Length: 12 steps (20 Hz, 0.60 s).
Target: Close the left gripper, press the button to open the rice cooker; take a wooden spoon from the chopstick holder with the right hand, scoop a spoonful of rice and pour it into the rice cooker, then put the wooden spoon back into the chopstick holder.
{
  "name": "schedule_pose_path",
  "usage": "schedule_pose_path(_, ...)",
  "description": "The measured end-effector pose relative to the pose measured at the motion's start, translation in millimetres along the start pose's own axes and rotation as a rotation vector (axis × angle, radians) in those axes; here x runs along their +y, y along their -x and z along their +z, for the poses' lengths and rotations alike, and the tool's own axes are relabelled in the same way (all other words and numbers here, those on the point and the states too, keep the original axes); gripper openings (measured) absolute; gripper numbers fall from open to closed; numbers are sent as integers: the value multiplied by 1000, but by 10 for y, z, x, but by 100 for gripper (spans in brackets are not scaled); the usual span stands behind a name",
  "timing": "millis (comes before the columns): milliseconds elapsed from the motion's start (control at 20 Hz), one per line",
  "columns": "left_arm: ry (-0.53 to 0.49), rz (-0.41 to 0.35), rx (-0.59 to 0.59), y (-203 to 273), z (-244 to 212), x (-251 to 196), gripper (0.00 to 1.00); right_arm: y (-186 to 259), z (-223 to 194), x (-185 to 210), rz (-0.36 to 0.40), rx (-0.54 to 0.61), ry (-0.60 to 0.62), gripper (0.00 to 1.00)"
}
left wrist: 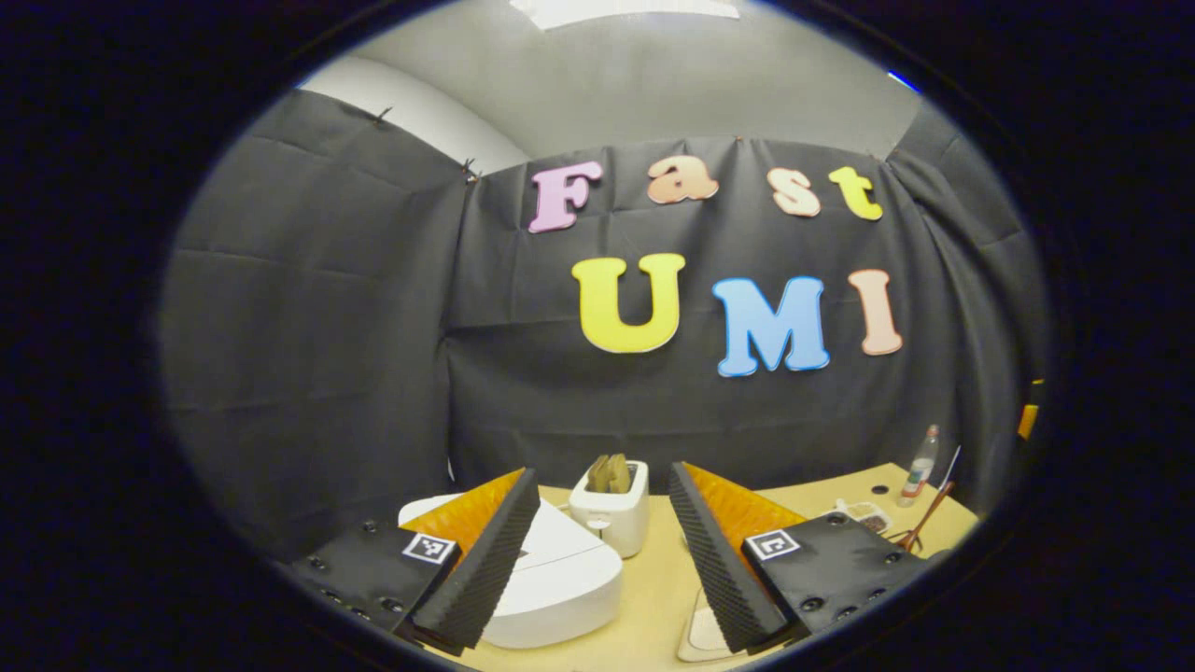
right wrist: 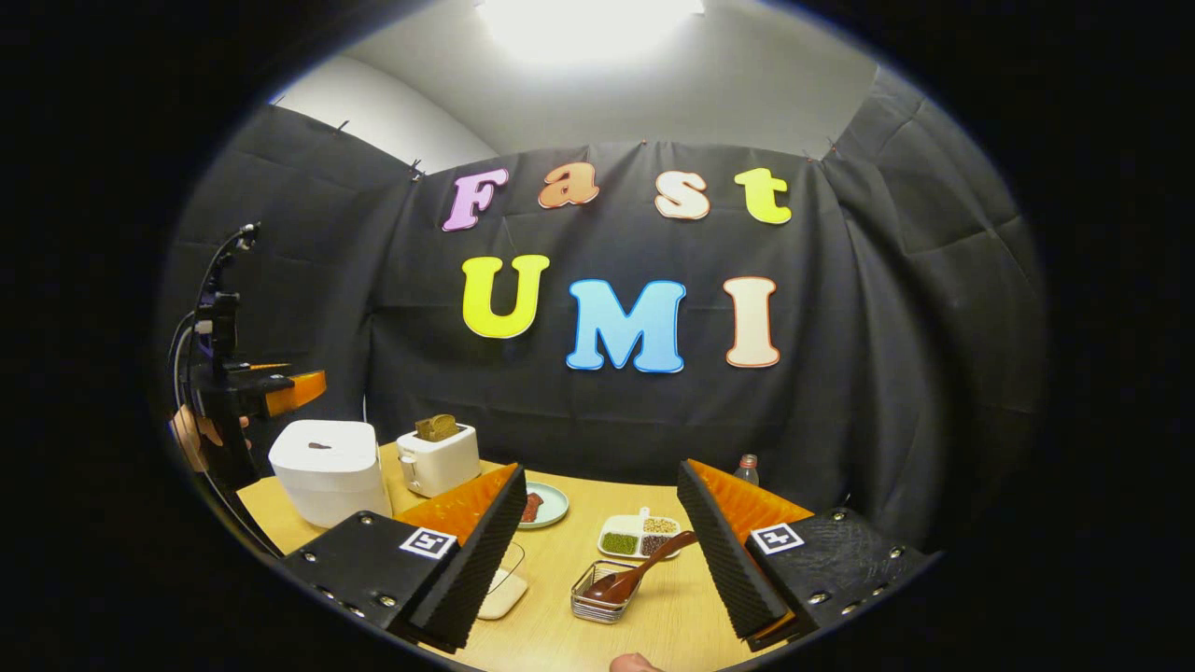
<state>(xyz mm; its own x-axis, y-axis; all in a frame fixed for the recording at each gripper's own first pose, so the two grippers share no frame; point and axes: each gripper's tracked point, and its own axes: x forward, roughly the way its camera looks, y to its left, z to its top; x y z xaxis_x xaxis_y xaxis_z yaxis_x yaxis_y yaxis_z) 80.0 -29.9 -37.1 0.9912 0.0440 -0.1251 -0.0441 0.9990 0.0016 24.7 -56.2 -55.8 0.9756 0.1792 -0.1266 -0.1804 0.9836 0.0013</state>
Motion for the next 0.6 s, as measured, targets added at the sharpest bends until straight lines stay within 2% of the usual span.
schedule_pose_path(200, -36, -74, -54, 409, 185, -315, 100, 161, 156, 17, -33, -38, -51, 99)
schedule_pose_path(350, -71, -112, -94, 707, 259, -389, 98, 241, 257, 91, -53, -63, -96, 99)
schedule_pose_path(450, -53, -119, -110, 871, 305, -374, 100, 274, 278, 123, -74, -75, -92, 99)
schedule_pose_path(600, -17, -118, -104, 1020, 291, -270, 97, 339, 248, 230, -97, -64, -75, 99)
